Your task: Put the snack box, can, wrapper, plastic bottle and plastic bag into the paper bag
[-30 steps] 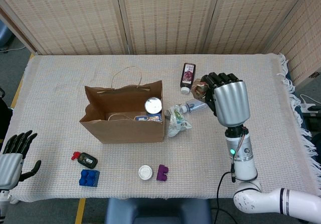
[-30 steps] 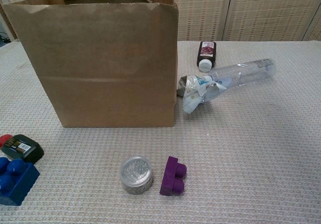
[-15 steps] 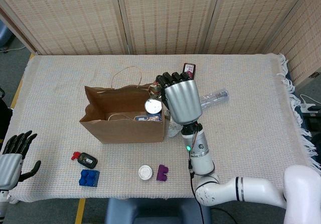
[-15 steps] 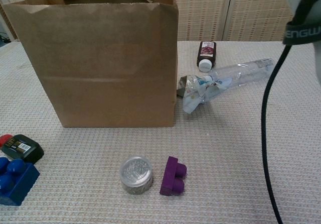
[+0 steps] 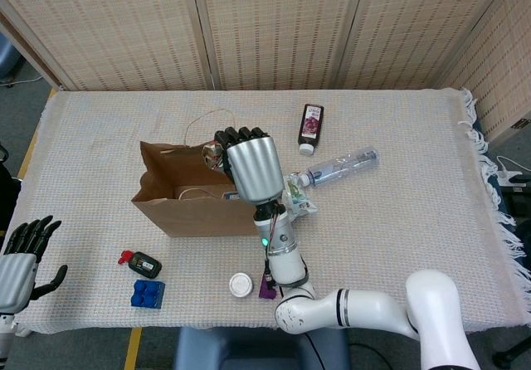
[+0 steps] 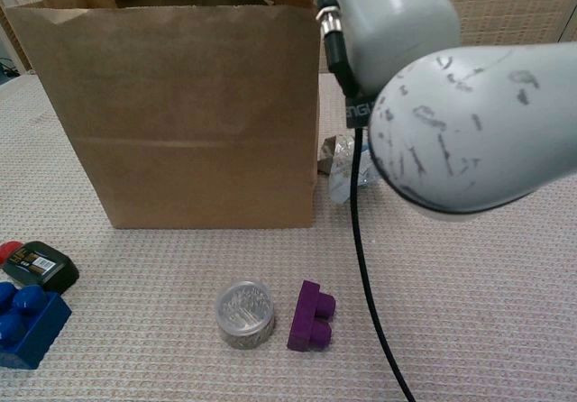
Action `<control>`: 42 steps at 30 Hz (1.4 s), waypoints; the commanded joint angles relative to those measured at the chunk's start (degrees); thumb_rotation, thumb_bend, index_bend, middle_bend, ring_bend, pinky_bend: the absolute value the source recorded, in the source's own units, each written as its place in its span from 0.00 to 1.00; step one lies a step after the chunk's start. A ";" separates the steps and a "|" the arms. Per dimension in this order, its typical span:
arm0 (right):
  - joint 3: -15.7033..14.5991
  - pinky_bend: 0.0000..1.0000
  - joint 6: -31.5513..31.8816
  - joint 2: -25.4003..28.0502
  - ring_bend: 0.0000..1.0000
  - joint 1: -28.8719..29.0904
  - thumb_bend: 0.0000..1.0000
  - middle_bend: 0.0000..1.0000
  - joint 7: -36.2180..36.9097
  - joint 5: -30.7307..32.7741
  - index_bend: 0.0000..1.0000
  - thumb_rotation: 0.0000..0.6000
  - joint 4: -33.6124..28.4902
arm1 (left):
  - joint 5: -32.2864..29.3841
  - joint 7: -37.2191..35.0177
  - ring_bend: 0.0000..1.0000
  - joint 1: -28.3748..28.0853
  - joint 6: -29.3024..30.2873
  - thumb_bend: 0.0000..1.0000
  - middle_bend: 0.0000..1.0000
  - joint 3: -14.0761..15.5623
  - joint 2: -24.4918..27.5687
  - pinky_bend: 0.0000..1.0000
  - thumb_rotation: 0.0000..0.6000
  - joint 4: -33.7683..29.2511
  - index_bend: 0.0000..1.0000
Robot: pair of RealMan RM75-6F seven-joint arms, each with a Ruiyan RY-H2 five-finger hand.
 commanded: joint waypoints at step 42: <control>-9.76 0.17 -6.37 37.63 0.09 -21.90 0.16 0.17 -5.05 18.58 0.00 1.00 -32.88 | -0.41 1.40 0.00 0.45 0.50 0.37 0.00 -0.15 -0.29 0.00 1.00 -0.46 0.08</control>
